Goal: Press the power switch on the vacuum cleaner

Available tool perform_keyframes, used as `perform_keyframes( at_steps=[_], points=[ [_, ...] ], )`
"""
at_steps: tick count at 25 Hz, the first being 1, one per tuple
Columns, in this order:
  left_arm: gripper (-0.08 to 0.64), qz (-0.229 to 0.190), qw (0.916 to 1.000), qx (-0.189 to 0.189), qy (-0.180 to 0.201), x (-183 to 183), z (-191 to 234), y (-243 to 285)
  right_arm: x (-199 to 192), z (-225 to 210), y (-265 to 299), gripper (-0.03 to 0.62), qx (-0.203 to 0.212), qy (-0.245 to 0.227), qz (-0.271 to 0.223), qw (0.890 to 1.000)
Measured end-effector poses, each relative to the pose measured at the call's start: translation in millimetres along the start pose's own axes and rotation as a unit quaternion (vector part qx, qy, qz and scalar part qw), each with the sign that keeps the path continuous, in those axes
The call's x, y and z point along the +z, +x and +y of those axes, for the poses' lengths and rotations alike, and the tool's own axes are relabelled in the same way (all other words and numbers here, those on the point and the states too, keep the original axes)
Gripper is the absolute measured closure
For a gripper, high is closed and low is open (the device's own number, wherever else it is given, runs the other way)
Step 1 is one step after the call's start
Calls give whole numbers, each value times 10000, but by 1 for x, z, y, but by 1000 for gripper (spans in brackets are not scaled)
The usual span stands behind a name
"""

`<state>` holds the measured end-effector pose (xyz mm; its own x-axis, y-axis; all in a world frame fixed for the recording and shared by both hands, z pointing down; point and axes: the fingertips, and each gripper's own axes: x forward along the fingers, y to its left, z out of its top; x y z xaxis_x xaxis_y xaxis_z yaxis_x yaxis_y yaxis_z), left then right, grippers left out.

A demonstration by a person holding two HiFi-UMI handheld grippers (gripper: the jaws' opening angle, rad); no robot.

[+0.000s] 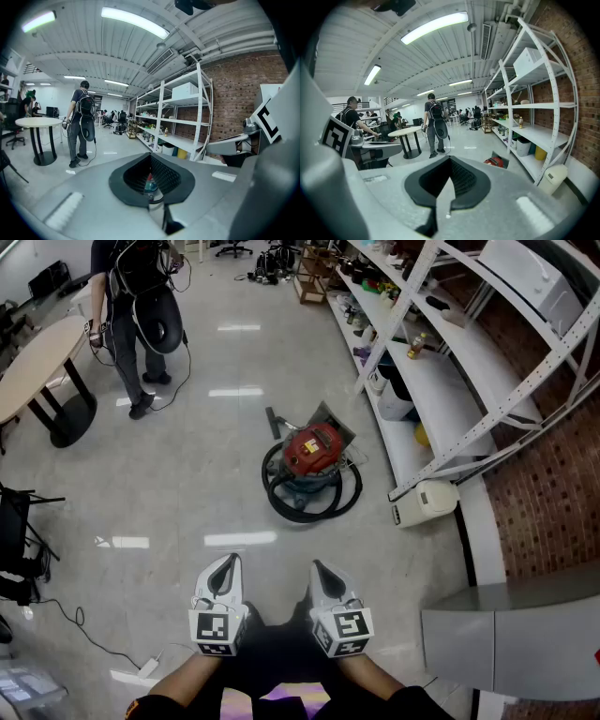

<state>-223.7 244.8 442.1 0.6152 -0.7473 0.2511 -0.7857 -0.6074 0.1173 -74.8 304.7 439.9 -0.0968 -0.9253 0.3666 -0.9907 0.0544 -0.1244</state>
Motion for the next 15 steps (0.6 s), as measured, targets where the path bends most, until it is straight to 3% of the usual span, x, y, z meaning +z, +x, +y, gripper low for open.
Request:
perform_keyframes(
  at_steps=[15],
  points=[
    [543, -39, 10000, -38, -45, 0, -2, -7, 4, 3, -8, 601, -15, -43, -10, 10000]
  ],
)
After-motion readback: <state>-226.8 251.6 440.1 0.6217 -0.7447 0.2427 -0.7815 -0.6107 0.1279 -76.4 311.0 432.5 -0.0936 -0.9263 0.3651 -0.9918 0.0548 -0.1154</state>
